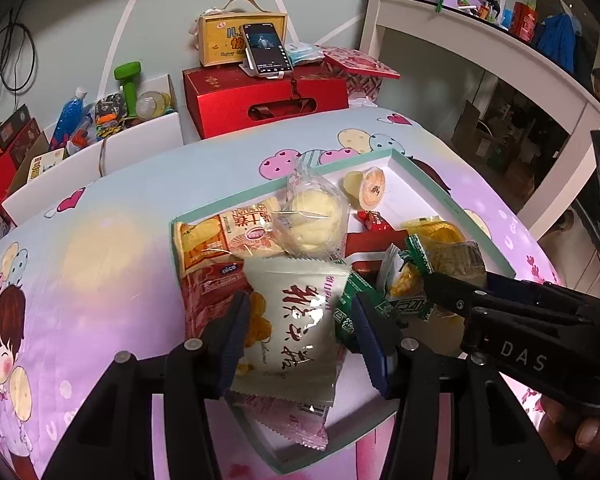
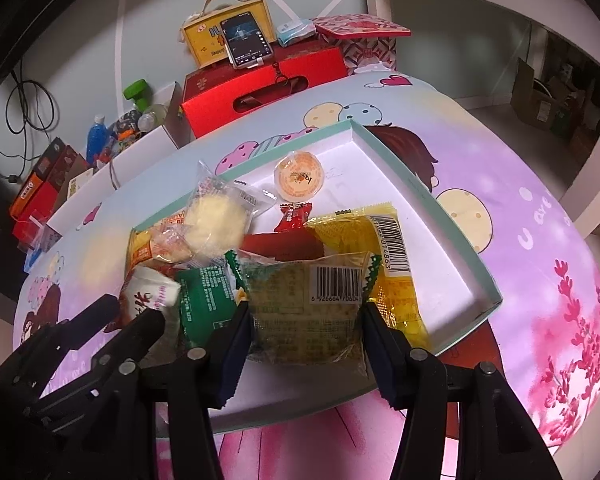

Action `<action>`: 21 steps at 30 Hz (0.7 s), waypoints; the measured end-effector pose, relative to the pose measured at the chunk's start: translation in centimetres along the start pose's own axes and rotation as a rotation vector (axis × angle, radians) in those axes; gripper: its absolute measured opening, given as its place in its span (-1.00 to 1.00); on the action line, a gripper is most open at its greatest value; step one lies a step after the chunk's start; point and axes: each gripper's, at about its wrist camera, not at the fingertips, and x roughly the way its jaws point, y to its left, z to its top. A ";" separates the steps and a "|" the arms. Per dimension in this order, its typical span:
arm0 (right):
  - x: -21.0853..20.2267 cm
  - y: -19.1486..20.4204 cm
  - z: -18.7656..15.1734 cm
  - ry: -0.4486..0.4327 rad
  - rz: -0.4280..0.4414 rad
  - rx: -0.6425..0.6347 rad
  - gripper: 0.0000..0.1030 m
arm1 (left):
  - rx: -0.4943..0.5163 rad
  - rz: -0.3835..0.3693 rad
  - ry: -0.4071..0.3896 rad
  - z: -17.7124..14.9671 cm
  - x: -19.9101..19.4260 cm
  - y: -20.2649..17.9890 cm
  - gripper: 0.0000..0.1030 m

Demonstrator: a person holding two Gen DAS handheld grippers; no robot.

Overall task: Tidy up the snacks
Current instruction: 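Lower the white bag and biscuit into the tray and open both grippers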

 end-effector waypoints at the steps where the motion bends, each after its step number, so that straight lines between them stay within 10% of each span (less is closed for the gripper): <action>1: 0.0 0.1 0.0 0.001 -0.002 -0.003 0.13 | -0.001 0.006 -0.005 0.0 -0.3 0.1 0.04; 21: 1.1 1.1 -0.3 0.046 -0.021 -0.047 0.54 | -0.132 0.191 0.001 -2.2 -2.6 5.9 0.74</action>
